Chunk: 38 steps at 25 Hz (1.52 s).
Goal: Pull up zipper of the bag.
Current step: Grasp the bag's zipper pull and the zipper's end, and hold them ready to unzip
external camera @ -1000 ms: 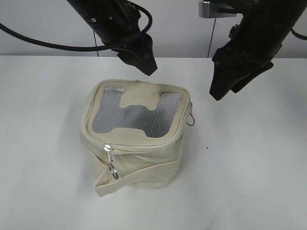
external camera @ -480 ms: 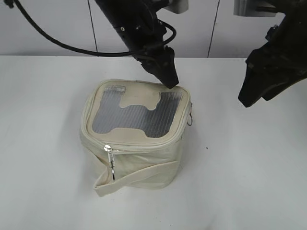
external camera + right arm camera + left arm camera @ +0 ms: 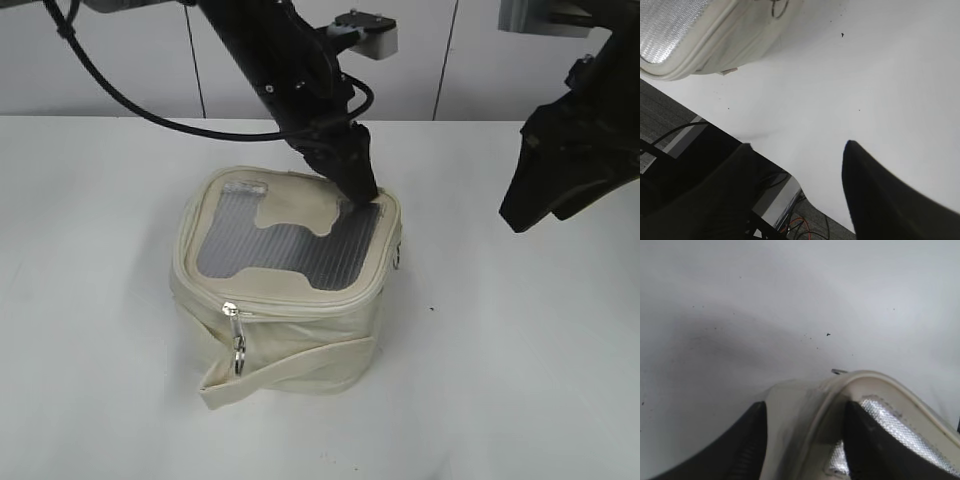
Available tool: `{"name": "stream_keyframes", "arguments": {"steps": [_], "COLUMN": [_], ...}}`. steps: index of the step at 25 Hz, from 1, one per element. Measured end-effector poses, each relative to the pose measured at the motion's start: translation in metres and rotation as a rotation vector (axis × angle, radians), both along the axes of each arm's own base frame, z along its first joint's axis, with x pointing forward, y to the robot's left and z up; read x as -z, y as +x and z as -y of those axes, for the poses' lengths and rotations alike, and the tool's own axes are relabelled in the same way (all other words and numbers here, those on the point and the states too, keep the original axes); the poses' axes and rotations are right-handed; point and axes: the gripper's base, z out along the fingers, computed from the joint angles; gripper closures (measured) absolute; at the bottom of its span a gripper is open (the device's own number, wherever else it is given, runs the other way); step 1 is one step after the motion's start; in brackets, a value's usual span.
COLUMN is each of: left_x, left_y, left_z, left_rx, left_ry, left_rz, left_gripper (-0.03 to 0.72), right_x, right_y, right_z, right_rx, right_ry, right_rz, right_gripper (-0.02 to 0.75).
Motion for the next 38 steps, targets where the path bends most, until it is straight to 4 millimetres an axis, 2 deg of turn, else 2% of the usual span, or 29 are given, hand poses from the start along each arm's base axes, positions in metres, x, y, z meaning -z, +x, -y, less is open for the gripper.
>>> {"name": "stream_keyframes", "arguments": {"steps": [4,9,12,22,29,34,38], "left_x": [0.005,0.005,0.006,-0.001,-0.011,-0.011,-0.011], "left_y": [0.001,-0.001,-0.001,-0.003,-0.005,-0.005,-0.005], "left_z": [0.001,0.002,0.001,-0.002,-0.008,-0.008,-0.008], "left_rx": [-0.001,0.006,0.009,0.017,0.026,0.026,0.026], "left_ry": [-0.002,-0.002,0.002,0.024,0.056,0.057,0.057], "left_rz": [-0.016,-0.030,-0.031,0.002,0.044,0.046,0.046], "left_gripper": [0.340,0.545,0.633,0.634,0.637,0.641,0.641], "right_x": [0.000,0.000,0.000,0.004,0.036,0.066,0.078], "right_y": [0.000,0.000,0.000,0.006,0.000,-0.005,-0.005], "right_z": [0.000,0.000,0.000,-0.002,-0.008,-0.009,-0.009], "right_rx": [0.001,0.003,0.003,0.007,-0.060,-0.095,-0.116], "right_ry": [0.002,0.004,0.004,0.029,0.111,0.171,0.189], "right_rz": [-0.001,-0.001,-0.001,0.075,0.112,0.208,0.302], "right_gripper": [0.296,0.296,0.296,0.296,0.296,0.296,0.296]}}
